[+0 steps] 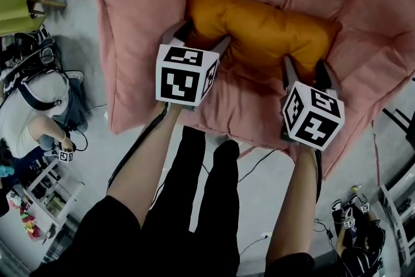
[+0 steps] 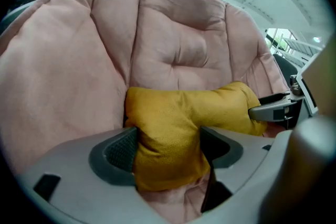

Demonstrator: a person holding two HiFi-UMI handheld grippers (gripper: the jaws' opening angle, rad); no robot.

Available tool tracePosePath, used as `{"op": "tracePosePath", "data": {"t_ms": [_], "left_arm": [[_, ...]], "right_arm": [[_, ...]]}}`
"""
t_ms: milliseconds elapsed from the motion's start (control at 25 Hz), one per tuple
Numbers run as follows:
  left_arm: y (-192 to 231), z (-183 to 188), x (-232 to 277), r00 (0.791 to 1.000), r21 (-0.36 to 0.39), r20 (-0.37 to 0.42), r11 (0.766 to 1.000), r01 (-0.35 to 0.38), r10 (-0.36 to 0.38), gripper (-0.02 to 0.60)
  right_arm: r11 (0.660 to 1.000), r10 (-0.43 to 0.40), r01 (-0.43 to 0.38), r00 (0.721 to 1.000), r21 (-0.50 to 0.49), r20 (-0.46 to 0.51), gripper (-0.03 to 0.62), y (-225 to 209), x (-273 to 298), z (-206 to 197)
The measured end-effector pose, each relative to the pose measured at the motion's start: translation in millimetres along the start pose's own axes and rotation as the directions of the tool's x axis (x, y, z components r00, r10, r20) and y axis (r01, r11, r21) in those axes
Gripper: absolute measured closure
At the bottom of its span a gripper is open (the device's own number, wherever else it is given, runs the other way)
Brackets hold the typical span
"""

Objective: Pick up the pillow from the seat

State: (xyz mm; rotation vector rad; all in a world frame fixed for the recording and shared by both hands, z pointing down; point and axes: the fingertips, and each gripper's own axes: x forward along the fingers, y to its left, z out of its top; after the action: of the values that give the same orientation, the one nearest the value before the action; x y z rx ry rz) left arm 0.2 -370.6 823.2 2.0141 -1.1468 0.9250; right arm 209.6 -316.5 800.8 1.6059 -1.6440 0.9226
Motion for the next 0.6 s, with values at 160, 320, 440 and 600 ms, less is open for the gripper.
{"op": "tracePosePath", "data": {"t_ms": [160, 320, 440, 600], "left_arm": [[6, -7, 10, 1.0, 0.006, -0.006, 1.0, 0.001, -0.001, 0.213], [5, -13, 14, 1.0, 0.02, -0.015, 1.0, 0.014, -0.014, 0.252], [2, -18, 14, 1.0, 0.044, -0.017, 0.999, 0.016, -0.015, 0.293], [-1, -19, 10, 0.999, 0.057, -0.008, 0.998, 0.032, -0.031, 0.368]], "right_arm": [[1.0, -0.012, 0.012, 1.0, -0.003, -0.01, 0.252, 7, 13, -7], [1.0, -0.003, 0.003, 1.0, -0.003, -0.03, 0.281, 11, 19, -13], [1.0, 0.0, 0.0, 0.999, -0.009, -0.038, 0.32, 14, 21, -18], [1.0, -0.003, 0.003, 1.0, -0.014, -0.027, 0.358, 19, 17, -19]]}}
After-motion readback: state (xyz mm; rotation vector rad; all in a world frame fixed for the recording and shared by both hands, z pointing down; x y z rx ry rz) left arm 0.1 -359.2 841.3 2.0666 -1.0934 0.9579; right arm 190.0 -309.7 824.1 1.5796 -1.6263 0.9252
